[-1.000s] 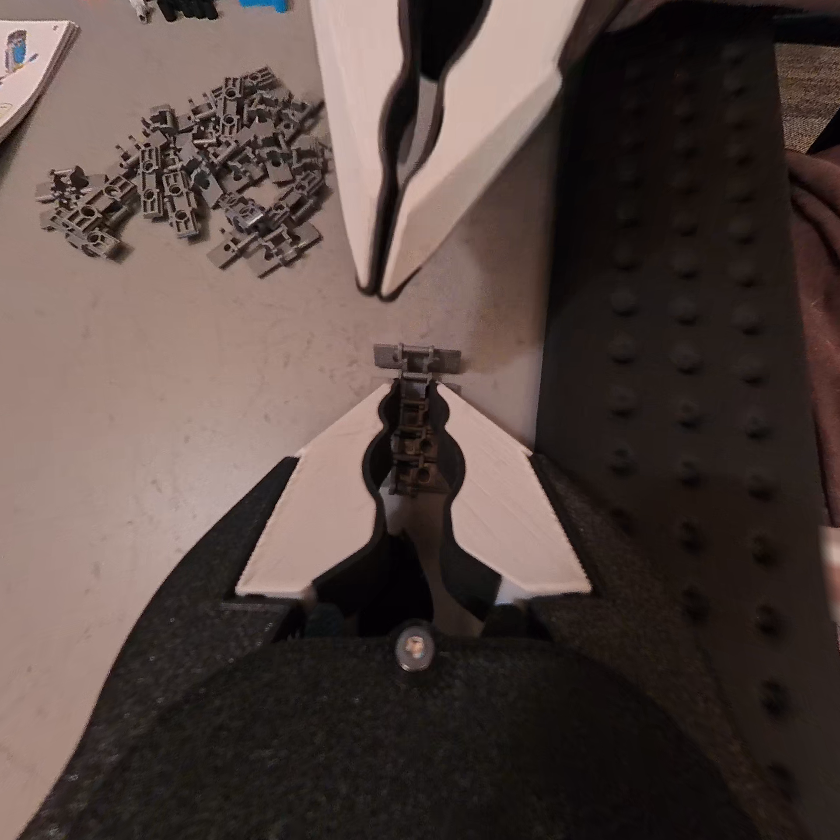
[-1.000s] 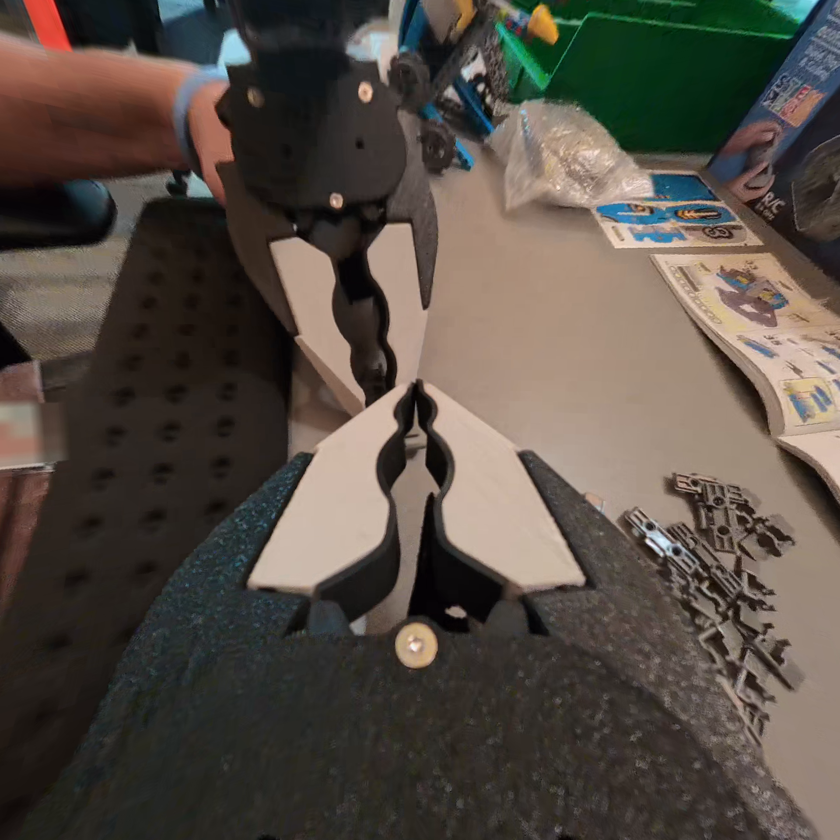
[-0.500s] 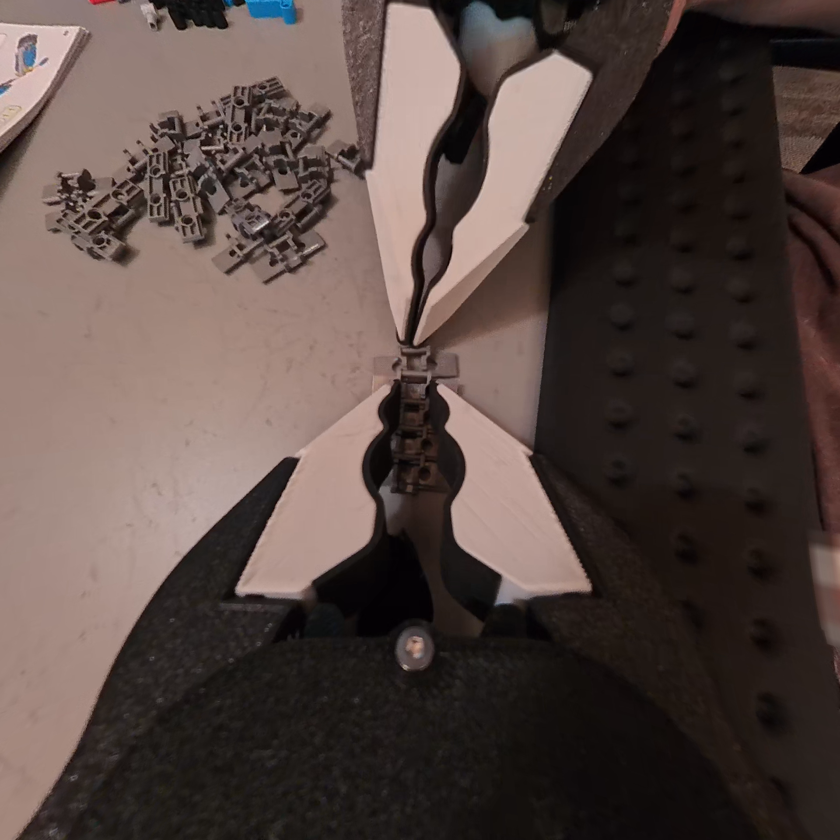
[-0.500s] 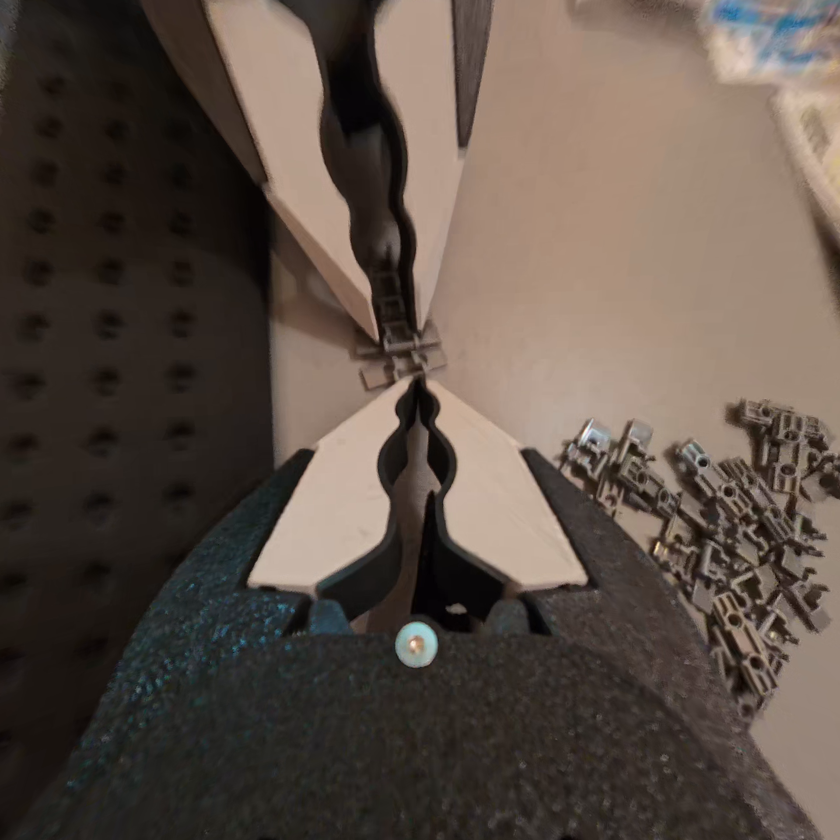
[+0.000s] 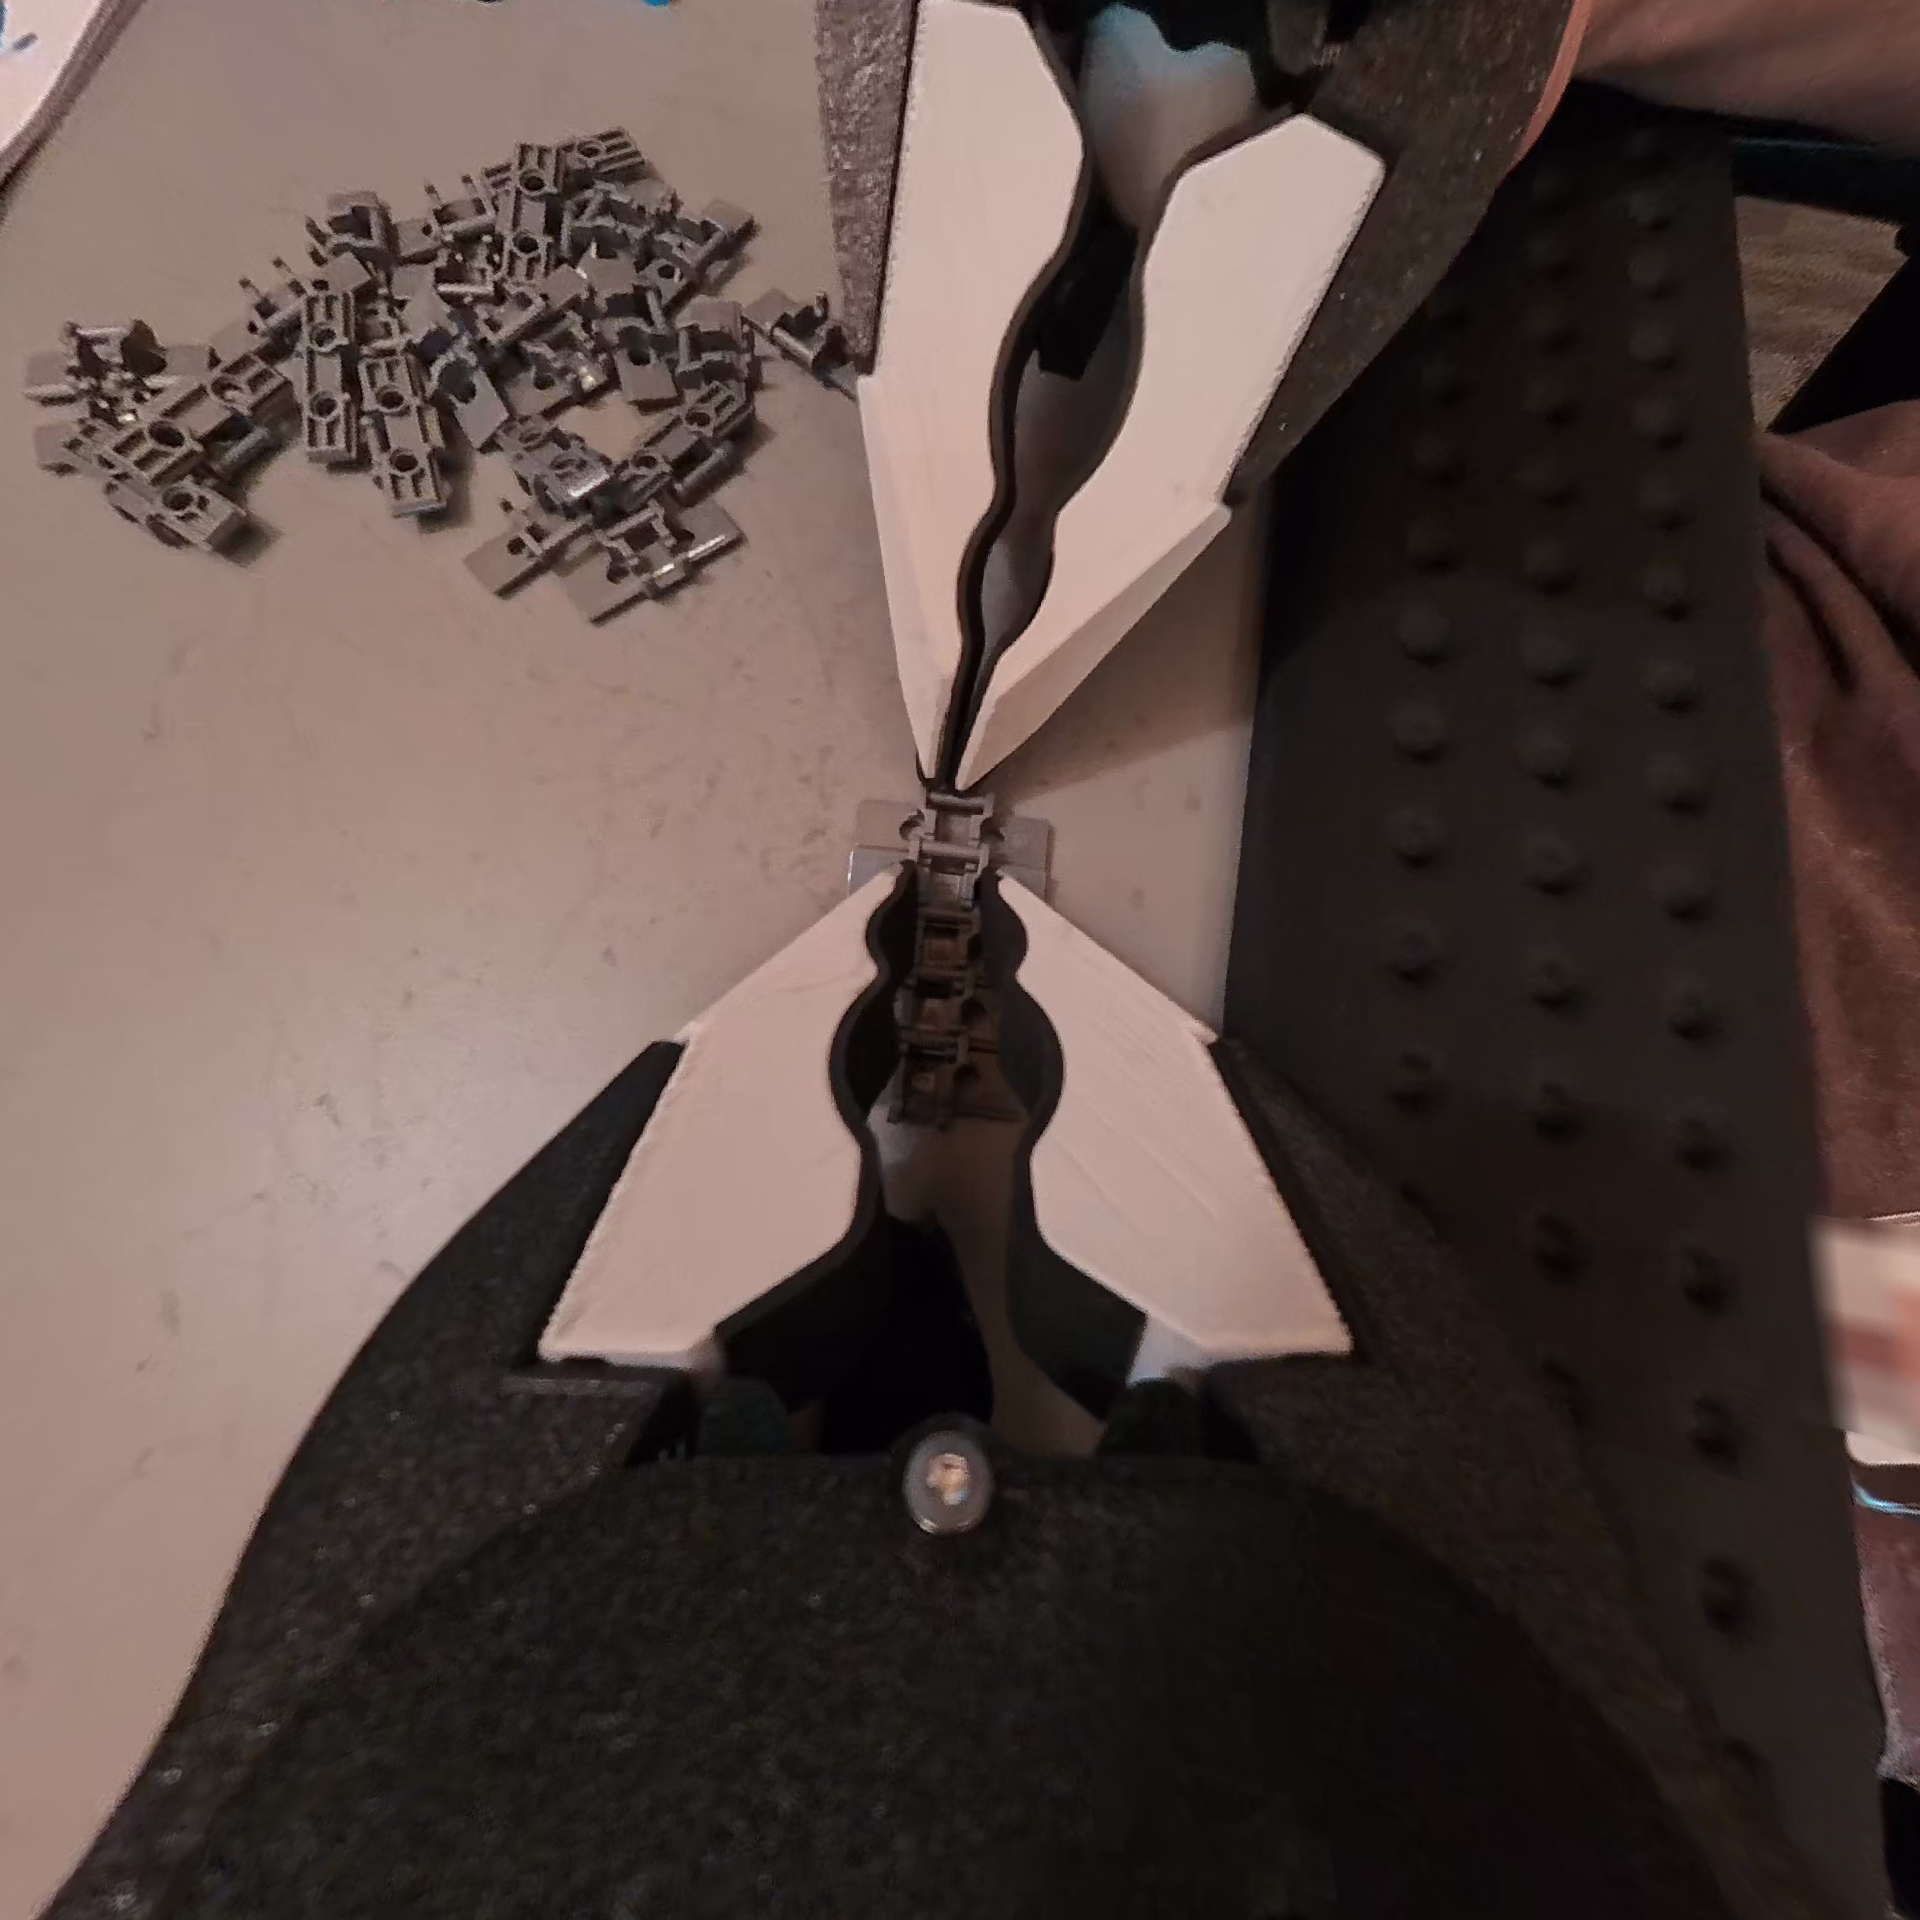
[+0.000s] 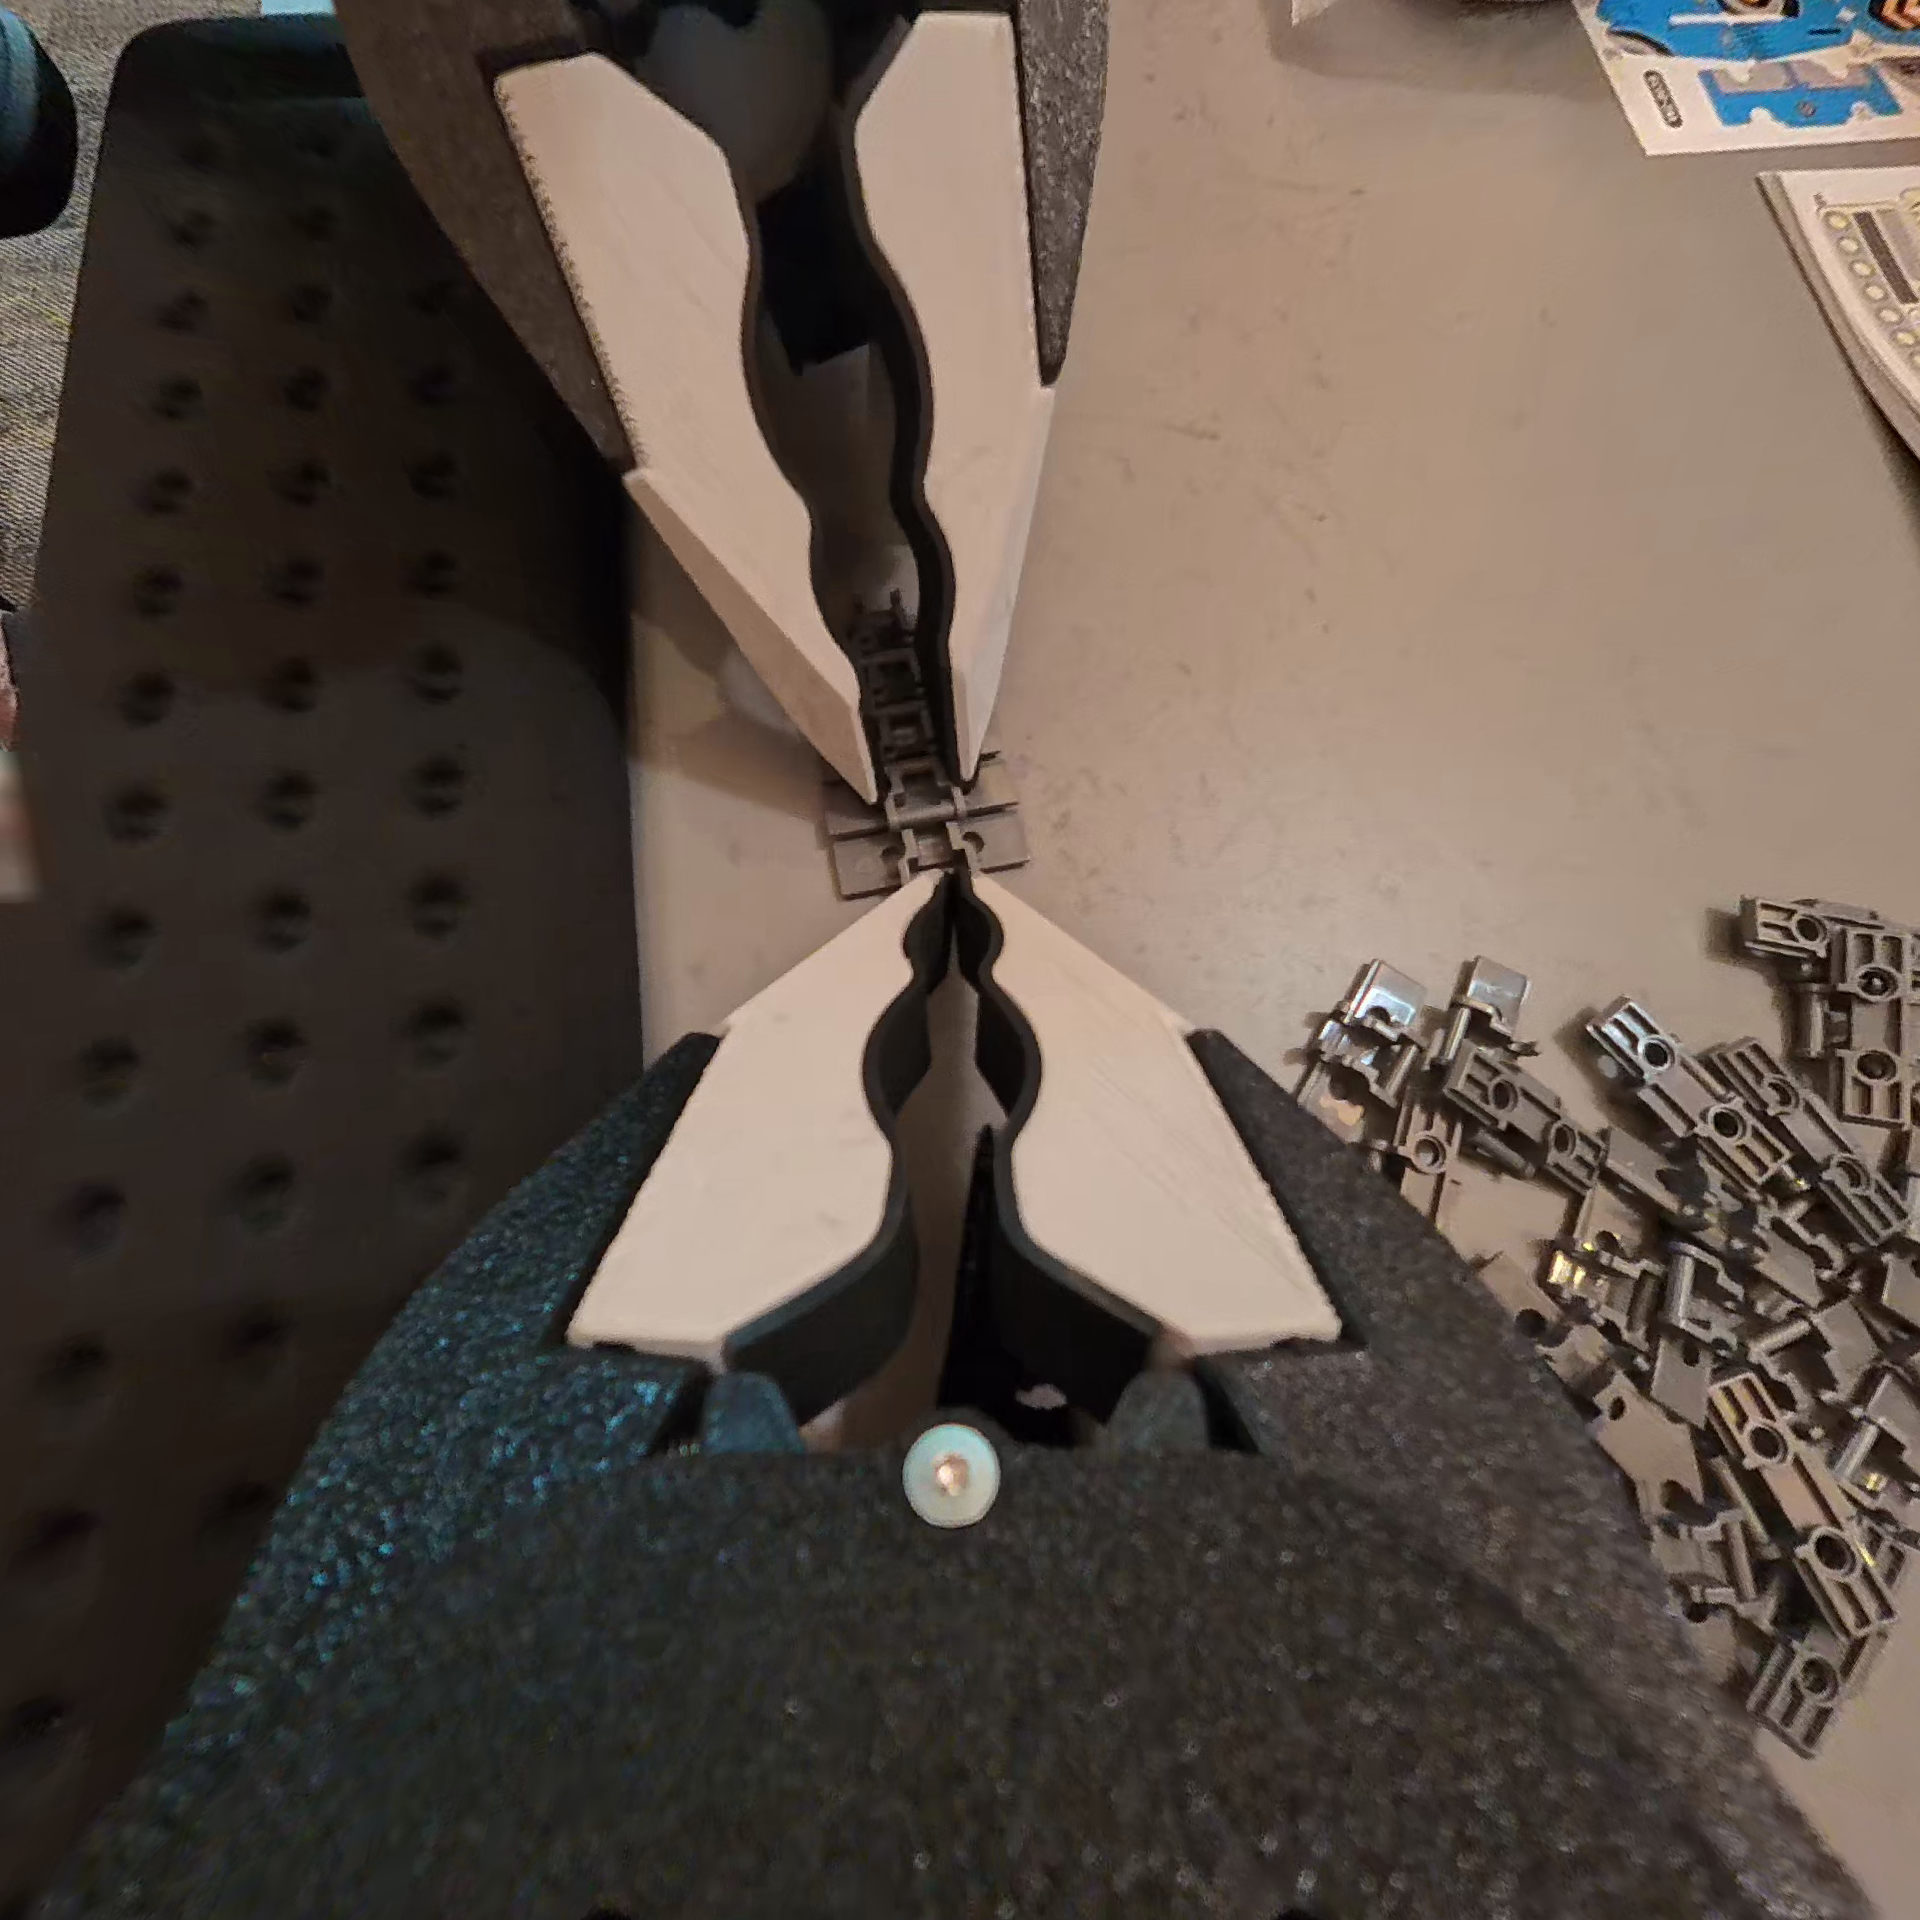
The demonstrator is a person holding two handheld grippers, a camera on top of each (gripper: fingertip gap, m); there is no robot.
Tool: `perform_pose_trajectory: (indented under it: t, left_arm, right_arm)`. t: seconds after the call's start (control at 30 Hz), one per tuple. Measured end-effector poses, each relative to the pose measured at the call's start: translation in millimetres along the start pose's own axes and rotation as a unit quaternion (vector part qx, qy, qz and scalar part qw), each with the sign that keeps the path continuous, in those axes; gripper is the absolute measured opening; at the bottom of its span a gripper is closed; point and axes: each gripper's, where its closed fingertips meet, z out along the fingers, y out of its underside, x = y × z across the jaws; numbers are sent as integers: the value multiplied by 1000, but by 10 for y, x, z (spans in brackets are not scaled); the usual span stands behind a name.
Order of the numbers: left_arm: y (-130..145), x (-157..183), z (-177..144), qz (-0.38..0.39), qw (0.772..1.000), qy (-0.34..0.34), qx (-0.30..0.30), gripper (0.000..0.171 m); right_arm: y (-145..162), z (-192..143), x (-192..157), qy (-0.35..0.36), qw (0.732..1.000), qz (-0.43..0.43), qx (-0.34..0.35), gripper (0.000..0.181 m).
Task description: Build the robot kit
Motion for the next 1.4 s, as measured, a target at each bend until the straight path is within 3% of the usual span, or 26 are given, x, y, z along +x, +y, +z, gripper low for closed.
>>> perform_pose_trajectory:
  t: [0.17,0.43,0.83,0.97,1.03,1.07,1.17,1.4]
  left_arm:
    - [-9,-8,12,2,1000,-2,1,12]
    - [-13,-19,20,-3,1000,-1,1,12]
    - [-14,-22,28,-24,1000,7,1,12]
    - [-13,-23,29,-17,1000,1,1,12]
    - [-13,-23,29,-18,1000,1,1,12]
    - [-13,-22,29,-18,1000,2,2,12]
    - [-14,-23,29,-21,1000,4,2,12]
    - [-16,-23,29,-24,1000,7,3,12]
  right_arm:
    - [-205,-14,-22,4,999,-22,44,0]
    - [-138,108,26,17,1000,-14,9,0]
    - [-109,115,15,-111,982,151,14,1]
    - [-130,73,43,-31,999,27,4,0]
    - [-216,-35,163,50,997,-59,1,1]
    - [-230,-75,148,56,994,-89,-13,1]
    - [-136,-52,80,29,989,-124,-73,0]
    - [-123,98,-16,-28,985,-144,-92,0]
